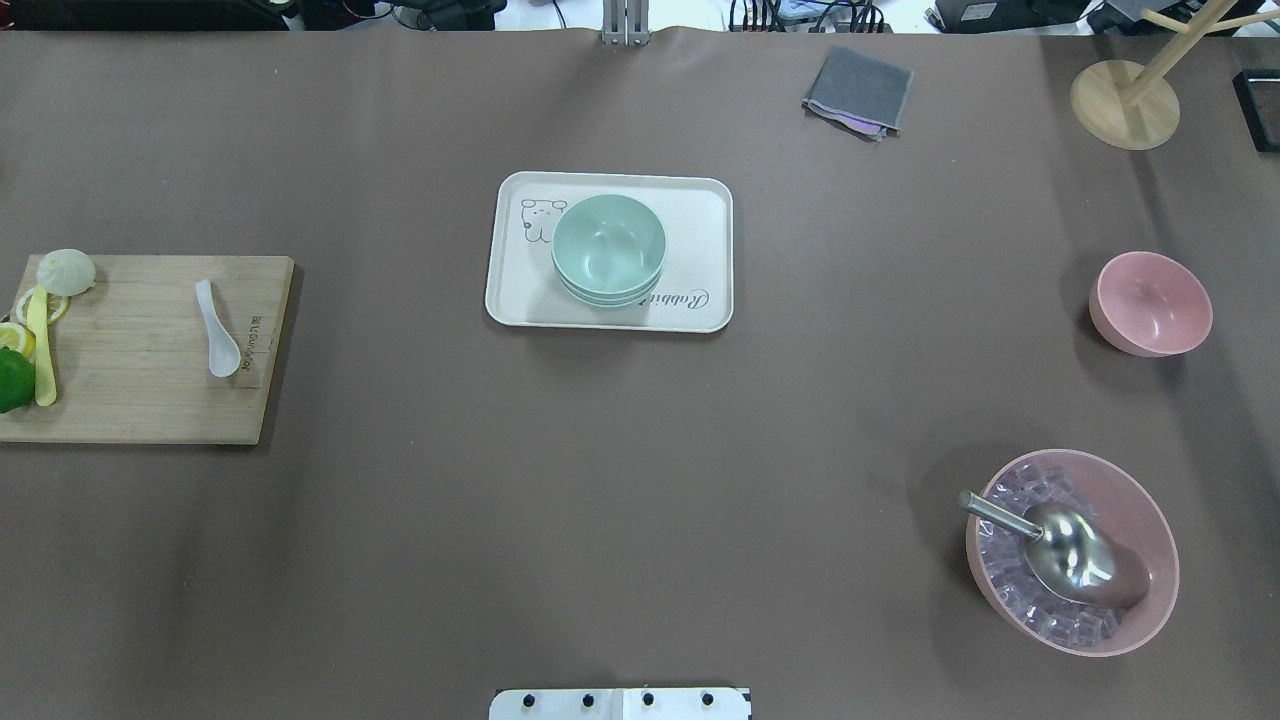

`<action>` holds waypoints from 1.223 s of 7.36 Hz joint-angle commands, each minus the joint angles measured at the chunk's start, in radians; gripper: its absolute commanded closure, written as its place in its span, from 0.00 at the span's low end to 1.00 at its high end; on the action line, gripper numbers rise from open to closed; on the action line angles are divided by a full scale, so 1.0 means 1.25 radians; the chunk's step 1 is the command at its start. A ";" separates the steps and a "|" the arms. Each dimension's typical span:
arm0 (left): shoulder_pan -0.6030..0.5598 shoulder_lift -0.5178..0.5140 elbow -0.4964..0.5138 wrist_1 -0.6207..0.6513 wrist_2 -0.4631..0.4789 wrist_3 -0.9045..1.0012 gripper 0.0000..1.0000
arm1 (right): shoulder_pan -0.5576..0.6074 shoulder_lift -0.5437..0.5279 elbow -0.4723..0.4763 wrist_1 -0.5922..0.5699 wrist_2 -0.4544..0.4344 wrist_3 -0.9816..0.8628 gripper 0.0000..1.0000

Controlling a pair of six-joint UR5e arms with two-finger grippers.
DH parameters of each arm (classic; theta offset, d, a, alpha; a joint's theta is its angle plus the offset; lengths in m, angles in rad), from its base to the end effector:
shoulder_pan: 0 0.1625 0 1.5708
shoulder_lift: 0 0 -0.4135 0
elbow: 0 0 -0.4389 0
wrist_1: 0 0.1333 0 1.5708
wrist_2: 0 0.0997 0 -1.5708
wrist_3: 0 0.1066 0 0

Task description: Stack pink bowl on green and place spoon

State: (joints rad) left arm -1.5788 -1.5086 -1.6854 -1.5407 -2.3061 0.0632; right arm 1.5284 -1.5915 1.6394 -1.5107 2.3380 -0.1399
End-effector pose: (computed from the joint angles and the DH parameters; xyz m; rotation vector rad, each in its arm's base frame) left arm -0.0659 -0.5135 0.6290 0.0475 0.7342 0.0609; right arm 0.0365 -0.5393 0.6204 0.1401 -0.7620 -0.2145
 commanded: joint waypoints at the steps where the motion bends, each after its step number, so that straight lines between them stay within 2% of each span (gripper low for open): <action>1: 0.000 -0.008 -0.002 0.000 0.005 0.000 0.02 | -0.007 -0.001 0.003 0.000 -0.044 0.000 0.00; 9: 0.000 0.001 -0.019 -0.001 -0.001 0.002 0.02 | -0.019 -0.007 -0.001 -0.003 -0.030 0.036 0.00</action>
State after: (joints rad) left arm -1.5785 -1.5083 -1.7086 -1.5404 -2.3071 0.0644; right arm 1.5053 -1.5946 1.6371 -1.5149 2.2958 -0.0978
